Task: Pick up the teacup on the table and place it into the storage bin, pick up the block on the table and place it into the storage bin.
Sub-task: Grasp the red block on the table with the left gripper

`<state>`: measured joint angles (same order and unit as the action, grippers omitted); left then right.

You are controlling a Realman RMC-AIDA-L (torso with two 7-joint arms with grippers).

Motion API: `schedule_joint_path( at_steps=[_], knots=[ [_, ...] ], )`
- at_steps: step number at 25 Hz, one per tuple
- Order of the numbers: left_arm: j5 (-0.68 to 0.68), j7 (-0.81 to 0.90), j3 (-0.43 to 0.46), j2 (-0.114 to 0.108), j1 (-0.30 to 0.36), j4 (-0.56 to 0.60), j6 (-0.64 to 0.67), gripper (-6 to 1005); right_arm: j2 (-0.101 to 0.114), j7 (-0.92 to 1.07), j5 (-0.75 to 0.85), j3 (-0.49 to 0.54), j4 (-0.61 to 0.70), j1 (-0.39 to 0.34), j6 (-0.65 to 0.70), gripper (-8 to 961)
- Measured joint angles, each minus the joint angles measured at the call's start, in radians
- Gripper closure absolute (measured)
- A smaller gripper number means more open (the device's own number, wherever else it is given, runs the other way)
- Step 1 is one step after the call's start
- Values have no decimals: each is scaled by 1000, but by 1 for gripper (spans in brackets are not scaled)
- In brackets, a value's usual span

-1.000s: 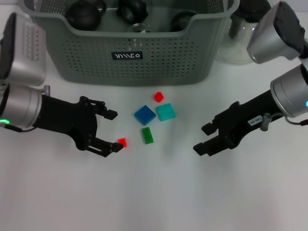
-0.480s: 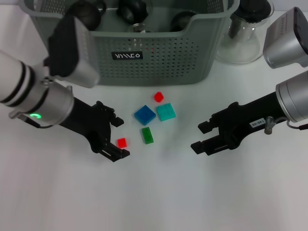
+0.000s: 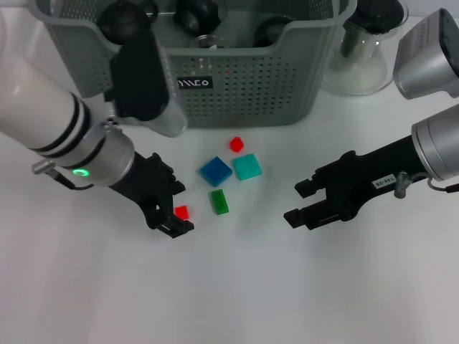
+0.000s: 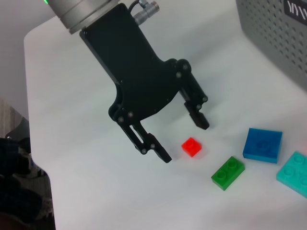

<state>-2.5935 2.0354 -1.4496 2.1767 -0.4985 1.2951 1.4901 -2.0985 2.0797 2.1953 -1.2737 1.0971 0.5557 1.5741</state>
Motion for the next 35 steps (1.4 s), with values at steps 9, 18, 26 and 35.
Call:
schedule_joint_path(
  at_steps=[9, 18, 26, 35],
  knots=[
    [-72, 121, -99, 1, -19, 24, -18, 512, 0, 4, 0, -1, -1, 6, 0, 292],
    [-81, 137, -134, 2, -28, 7, -33, 519, -2, 4, 0, -3, -2, 7, 0, 290],
    [-113, 180, -176, 2, -41, -24, -68, 515, -2, 3, 0, -6, -3, 7, 0, 292],
    [-119, 194, -184, 2, -43, -25, -73, 524, -1, 3, 0, -1, -3, 7, 0, 294]
  ],
)
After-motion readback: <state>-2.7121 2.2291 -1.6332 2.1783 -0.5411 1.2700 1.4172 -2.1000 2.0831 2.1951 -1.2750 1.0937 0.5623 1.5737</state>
